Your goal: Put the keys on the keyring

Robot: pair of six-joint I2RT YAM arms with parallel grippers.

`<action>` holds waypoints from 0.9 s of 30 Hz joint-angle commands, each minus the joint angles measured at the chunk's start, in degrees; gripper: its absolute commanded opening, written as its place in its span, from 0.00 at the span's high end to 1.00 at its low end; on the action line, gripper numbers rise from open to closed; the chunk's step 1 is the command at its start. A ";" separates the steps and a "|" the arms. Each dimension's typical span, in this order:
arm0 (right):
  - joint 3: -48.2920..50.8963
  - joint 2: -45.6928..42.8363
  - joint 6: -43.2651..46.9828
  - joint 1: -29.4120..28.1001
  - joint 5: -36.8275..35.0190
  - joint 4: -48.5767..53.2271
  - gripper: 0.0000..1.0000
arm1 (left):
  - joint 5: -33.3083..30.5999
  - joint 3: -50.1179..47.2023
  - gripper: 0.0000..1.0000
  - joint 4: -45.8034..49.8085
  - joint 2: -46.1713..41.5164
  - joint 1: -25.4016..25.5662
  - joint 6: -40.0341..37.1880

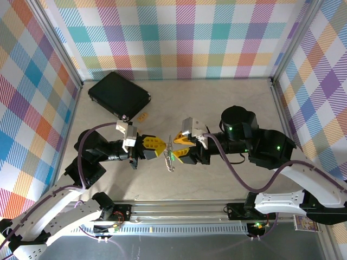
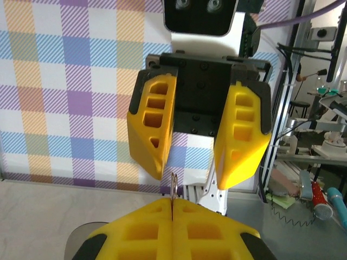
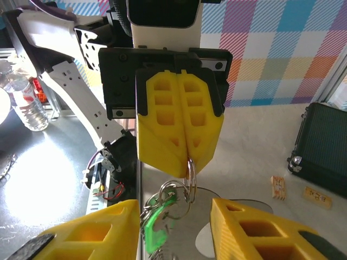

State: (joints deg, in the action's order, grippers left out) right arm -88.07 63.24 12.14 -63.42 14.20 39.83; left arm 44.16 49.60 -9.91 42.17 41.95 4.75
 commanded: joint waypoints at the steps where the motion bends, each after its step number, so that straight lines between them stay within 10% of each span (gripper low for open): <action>1: -0.08 0.47 -1.32 0.14 0.39 -2.33 0.60 | 1.63 -0.42 1.00 -5.38 -1.13 0.06 1.57; 13: 1.05 1.10 -2.56 0.14 0.42 -5.42 0.65 | 1.36 -1.35 1.00 -6.70 -1.04 0.16 2.19; 27: -1.82 3.37 0.33 0.14 -2.16 0.47 1.00 | -2.14 -1.56 1.00 -1.19 -2.09 0.23 -1.81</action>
State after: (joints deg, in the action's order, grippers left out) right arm -87.55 65.10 10.17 -63.37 13.58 37.17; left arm 43.42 48.12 -12.43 41.56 41.95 5.96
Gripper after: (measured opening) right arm 0.065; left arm 0.050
